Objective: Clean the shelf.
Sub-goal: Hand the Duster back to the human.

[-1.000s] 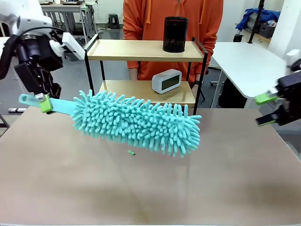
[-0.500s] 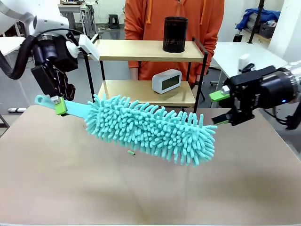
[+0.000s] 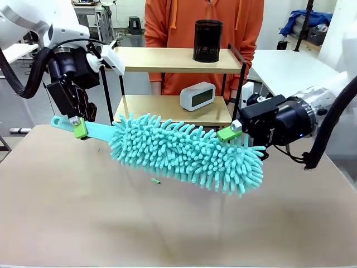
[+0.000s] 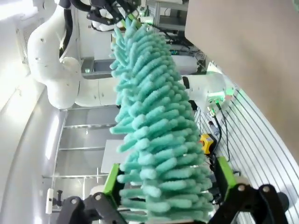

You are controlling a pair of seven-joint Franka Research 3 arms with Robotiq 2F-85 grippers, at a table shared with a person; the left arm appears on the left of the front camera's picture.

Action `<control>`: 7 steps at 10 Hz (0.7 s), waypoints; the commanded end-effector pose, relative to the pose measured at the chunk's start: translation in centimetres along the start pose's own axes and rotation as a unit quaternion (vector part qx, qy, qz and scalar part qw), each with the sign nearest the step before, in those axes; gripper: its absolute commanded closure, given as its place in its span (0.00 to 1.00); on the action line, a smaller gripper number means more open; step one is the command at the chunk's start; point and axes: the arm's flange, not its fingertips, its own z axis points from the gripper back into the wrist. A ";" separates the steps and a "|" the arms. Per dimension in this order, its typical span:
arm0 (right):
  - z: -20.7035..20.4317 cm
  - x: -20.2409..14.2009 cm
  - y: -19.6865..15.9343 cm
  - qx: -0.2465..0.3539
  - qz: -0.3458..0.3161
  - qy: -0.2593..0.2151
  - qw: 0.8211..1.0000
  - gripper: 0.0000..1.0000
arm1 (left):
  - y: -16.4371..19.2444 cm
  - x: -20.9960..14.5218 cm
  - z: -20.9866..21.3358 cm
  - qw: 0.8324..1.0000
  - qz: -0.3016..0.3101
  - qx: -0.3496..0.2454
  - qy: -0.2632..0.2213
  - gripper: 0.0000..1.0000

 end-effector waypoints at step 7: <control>-2.1 -7.8 -2.3 -0.010 0.046 0.017 0.999 0.59 | -0.2 0.0 0.6 1.000 0.018 0.003 -0.018 0.87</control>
